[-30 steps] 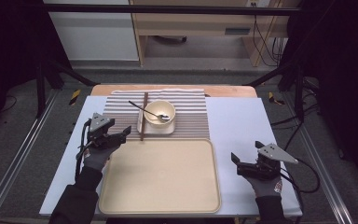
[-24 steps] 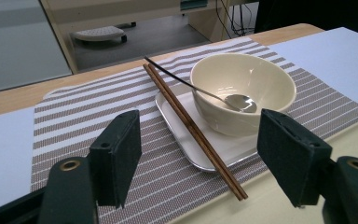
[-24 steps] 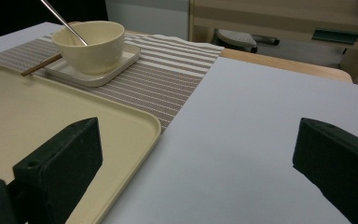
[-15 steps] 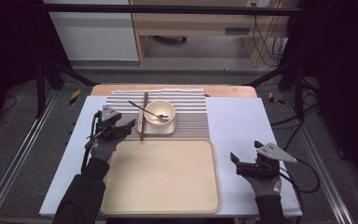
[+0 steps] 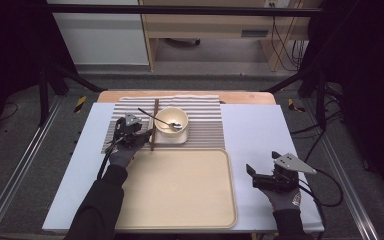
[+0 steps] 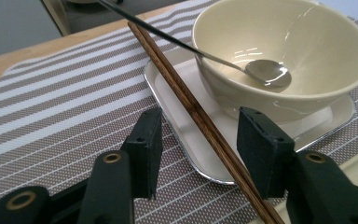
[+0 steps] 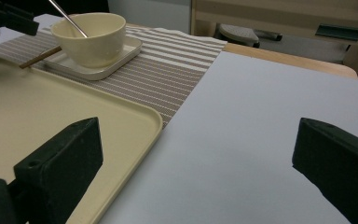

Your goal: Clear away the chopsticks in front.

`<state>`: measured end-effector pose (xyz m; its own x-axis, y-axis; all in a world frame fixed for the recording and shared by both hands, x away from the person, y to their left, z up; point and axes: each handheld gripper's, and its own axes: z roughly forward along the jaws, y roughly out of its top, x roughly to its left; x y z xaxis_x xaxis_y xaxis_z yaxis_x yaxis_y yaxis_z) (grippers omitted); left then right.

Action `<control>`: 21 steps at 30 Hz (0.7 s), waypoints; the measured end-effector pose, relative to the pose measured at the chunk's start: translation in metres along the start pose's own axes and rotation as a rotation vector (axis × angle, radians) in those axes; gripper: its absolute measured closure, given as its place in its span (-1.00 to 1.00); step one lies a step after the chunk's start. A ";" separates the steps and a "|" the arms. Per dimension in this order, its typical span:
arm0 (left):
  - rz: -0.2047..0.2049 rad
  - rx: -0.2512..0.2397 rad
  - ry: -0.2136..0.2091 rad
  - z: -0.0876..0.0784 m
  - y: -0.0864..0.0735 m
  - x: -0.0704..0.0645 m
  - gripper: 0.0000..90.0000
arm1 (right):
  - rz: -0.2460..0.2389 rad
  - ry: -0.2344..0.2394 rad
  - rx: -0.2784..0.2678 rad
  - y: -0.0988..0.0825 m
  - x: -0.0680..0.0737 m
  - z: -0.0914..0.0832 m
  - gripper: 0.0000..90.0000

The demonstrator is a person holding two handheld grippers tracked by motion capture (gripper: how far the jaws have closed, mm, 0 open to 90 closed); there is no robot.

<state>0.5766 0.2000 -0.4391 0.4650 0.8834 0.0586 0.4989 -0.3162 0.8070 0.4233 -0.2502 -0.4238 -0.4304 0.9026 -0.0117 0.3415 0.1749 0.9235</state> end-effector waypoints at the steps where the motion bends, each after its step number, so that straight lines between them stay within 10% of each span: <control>1: 0.003 0.007 -0.006 0.002 0.000 0.000 0.18 | 0.002 0.002 0.000 0.000 0.000 0.000 -0.96; 21: -0.016 0.063 -0.024 0.022 -0.004 -0.007 0.75 | 0.008 0.002 0.018 -0.001 0.000 0.003 -0.95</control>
<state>0.5876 0.1877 -0.4559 0.4732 0.8804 0.0311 0.5513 -0.3235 0.7690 0.4253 -0.2491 -0.4255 -0.4295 0.9031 -0.0038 0.3594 0.1748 0.9167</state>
